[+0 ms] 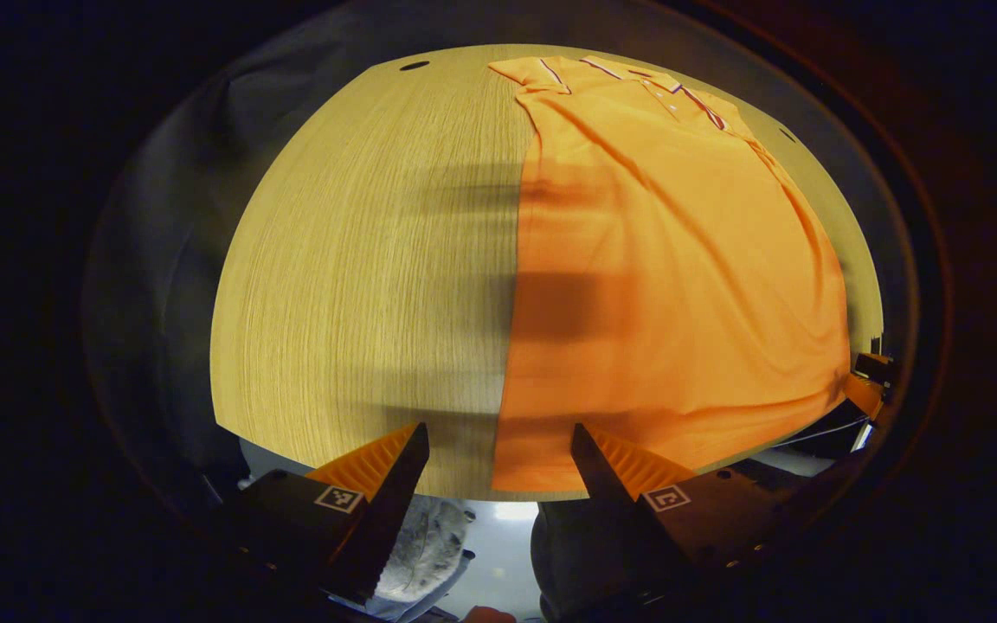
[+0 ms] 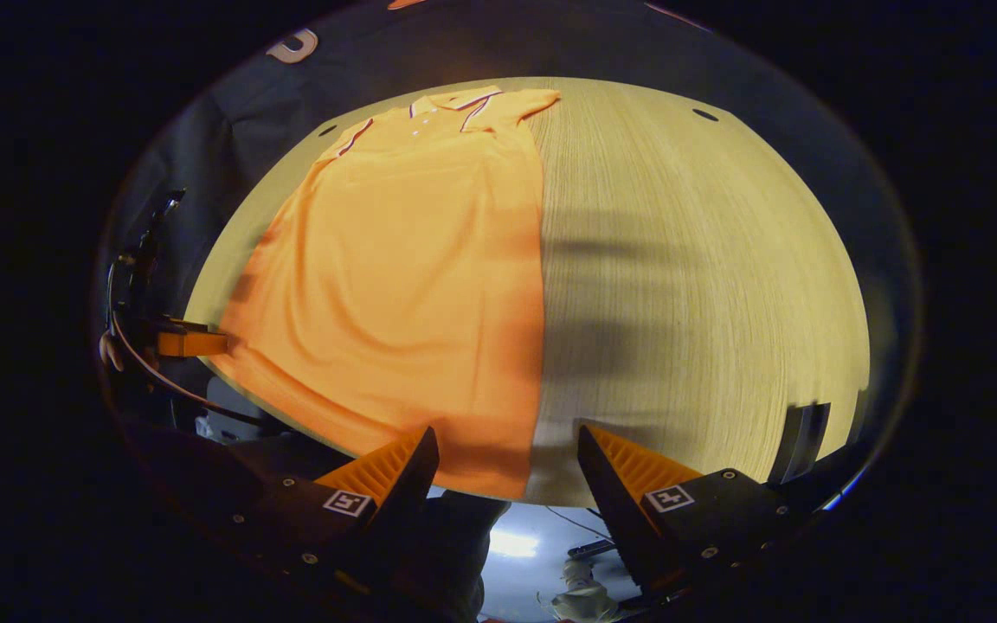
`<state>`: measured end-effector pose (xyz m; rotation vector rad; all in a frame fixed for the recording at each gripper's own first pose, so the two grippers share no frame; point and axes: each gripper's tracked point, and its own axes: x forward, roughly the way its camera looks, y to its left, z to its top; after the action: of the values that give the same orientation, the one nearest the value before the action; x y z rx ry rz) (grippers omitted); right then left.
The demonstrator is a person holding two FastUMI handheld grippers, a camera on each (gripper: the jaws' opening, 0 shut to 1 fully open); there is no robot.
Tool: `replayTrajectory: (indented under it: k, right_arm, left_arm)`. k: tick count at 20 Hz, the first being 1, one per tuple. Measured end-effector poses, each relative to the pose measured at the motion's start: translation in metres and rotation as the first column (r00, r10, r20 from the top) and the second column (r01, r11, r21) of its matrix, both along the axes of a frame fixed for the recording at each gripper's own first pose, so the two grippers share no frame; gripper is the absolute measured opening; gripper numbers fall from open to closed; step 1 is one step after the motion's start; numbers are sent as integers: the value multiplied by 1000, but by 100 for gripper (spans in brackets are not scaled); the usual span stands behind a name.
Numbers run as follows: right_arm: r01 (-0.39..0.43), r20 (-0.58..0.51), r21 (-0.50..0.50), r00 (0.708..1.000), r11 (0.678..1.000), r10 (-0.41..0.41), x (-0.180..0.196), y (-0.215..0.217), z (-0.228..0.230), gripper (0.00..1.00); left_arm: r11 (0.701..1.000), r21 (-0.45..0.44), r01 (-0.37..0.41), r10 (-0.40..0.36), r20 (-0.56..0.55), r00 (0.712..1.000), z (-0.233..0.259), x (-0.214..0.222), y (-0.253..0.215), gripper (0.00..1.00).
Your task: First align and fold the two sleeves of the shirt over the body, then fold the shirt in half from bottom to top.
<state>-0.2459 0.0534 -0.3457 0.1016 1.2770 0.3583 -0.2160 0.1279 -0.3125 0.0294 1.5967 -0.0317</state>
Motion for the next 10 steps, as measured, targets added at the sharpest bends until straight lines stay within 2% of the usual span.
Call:
replayTrajectory:
  k: [2, 6, 7, 8, 9, 10]
  right_arm:
    - [-12, -30, -4, 999, 1000, 12, -3, 8, -4, 98]
    - [-57, -78, -75, 996, 996, 51, -8, 17, -7, 95]
    - [-101, -92, -111, 992, 989, 91, -12, 17, -8, 100]
    - [-153, -106, -147, 985, 977, 139, -14, 20, -10, 93]
    - [-166, -107, -149, 983, 975, 151, -14, 25, -6, 90]
    - [-163, -122, -146, 982, 976, 146, -14, 28, -7, 79]
  left_arm:
    - [1000, -6, 5, -5, -7, 1000, -2, 0, -3, 100]
    - [999, -32, 24, -25, -18, 1000, -3, 3, -5, 98]
    - [999, -43, 14, -15, -23, 1000, -4, 1, -5, 97]
    - [998, -61, -15, 13, -31, 999, -3, 0, -7, 97]
    - [998, -61, -6, 5, -24, 1000, -6, 2, -8, 91]
    - [998, -65, 11, -13, -29, 999, 1, 0, -9, 95]
